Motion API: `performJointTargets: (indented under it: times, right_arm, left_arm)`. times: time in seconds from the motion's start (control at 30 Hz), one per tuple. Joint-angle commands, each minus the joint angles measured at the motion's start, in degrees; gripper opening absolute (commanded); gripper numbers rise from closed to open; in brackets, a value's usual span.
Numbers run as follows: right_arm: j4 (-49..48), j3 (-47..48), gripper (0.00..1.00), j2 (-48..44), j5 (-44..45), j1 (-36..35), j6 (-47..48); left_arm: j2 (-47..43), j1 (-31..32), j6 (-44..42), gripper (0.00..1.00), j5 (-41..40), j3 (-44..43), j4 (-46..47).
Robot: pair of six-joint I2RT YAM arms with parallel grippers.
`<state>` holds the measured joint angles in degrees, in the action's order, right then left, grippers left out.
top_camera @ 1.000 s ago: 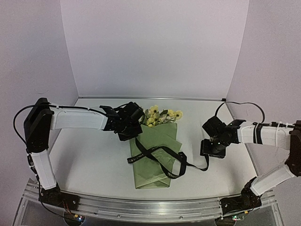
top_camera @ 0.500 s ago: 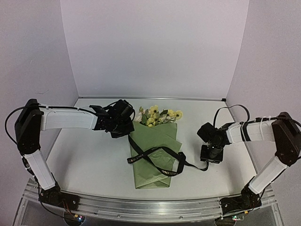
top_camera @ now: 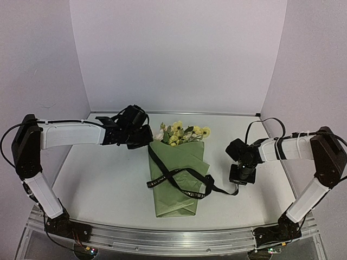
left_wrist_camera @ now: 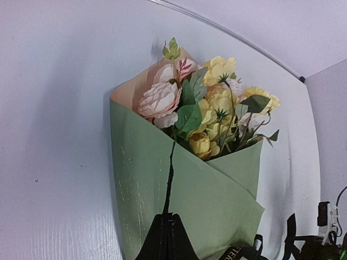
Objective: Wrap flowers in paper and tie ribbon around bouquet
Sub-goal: Cross the ribbon over the folded bouquet.
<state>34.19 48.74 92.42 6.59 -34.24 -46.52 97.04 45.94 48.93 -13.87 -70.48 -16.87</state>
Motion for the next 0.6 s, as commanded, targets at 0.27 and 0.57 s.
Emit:
performJointTargets:
  times: [0.27,0.57]
  right_arm:
    - [6.87,9.68,0.00,0.89,3.98,2.27,3.48]
    - [8.06,11.28,0.00,1.70,3.40,6.02,4.38]
  left_arm:
    - [-11.97,-11.17,-0.88,0.00,1.01,7.69,2.06]
    - [-20.12,-18.70,4.04,0.00,-0.58,19.83,-0.25]
